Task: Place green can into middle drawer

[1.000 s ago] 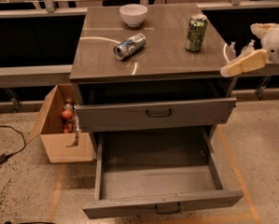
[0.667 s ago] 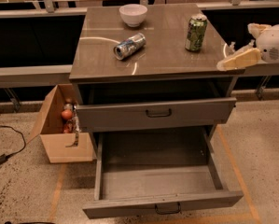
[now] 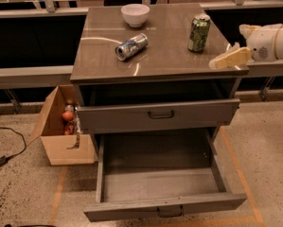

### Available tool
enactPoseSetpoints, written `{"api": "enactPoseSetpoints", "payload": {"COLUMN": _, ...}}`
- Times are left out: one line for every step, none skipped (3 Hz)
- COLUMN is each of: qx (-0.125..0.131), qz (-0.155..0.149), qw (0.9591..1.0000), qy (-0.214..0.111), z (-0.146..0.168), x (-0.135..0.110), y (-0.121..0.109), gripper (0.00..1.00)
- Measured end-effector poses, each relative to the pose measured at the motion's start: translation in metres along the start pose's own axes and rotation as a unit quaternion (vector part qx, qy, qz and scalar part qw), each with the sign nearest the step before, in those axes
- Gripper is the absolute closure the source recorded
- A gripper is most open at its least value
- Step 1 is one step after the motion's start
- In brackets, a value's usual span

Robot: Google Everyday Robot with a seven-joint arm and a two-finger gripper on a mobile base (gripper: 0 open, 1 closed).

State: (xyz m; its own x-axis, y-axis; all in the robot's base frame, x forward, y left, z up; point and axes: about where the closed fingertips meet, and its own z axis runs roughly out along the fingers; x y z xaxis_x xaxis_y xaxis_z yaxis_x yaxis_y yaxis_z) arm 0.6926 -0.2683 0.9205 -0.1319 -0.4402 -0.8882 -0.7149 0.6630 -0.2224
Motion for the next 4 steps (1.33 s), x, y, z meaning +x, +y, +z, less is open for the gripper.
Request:
{"api": "enactPoseSetpoints", "payload": {"qx": 0.002, "qz": 0.02, "qw": 0.9993, "qy": -0.033, "z": 0.03, "x": 0.0, "y": 0.001, "gripper": 0.0}}
{"api": "enactPoseSetpoints", "payload": {"qx": 0.016, "qz": 0.042, "qw": 0.9967, "qy": -0.068, "z": 0.059, "x": -0.001, "y": -0.005, "gripper": 0.0}}
{"api": "enactPoseSetpoints", "payload": {"qx": 0.038, "qz": 0.057, "qw": 0.9938, "qy": -0.088, "z": 0.077, "x": 0.0, "y": -0.018, "gripper": 0.0}}
{"api": "enactPoseSetpoints", "payload": {"qx": 0.067, "qz": 0.062, "qw": 0.9908, "qy": -0.1, "z": 0.088, "x": 0.003, "y": -0.034, "gripper": 0.0}}
